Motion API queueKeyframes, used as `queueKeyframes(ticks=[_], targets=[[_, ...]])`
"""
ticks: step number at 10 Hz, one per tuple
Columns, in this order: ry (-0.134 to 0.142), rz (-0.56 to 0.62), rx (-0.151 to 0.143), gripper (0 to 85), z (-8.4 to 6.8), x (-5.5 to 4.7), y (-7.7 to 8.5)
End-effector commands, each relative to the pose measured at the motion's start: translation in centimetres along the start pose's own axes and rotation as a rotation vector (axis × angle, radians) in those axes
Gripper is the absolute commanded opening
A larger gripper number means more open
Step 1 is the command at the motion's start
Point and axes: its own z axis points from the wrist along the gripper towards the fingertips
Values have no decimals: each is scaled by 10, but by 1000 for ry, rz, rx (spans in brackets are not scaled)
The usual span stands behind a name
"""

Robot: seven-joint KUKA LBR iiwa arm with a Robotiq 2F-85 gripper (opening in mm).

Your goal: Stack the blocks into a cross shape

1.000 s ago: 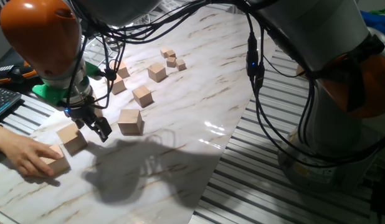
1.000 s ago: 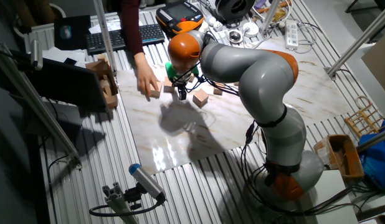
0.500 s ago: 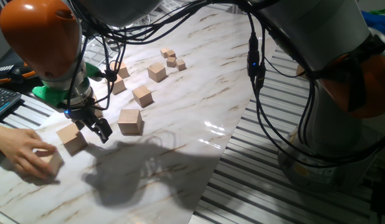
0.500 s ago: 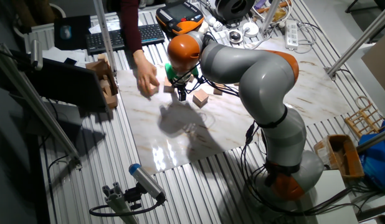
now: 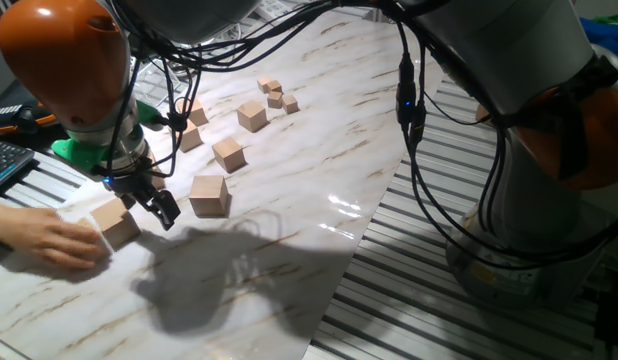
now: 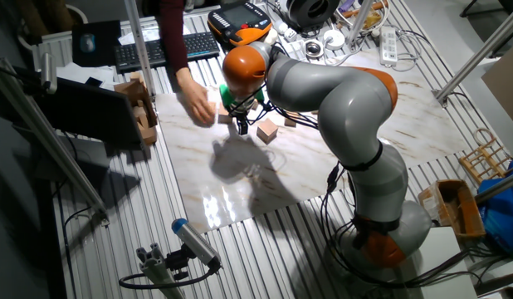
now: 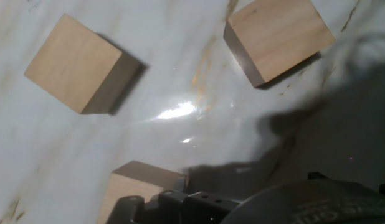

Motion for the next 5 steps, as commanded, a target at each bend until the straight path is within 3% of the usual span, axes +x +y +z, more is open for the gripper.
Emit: queueKeyframes(ticks=[1,5], targets=[[-3,-2,-6,850,0,1,0],[-12,3,-20,850,2,5,-4]])
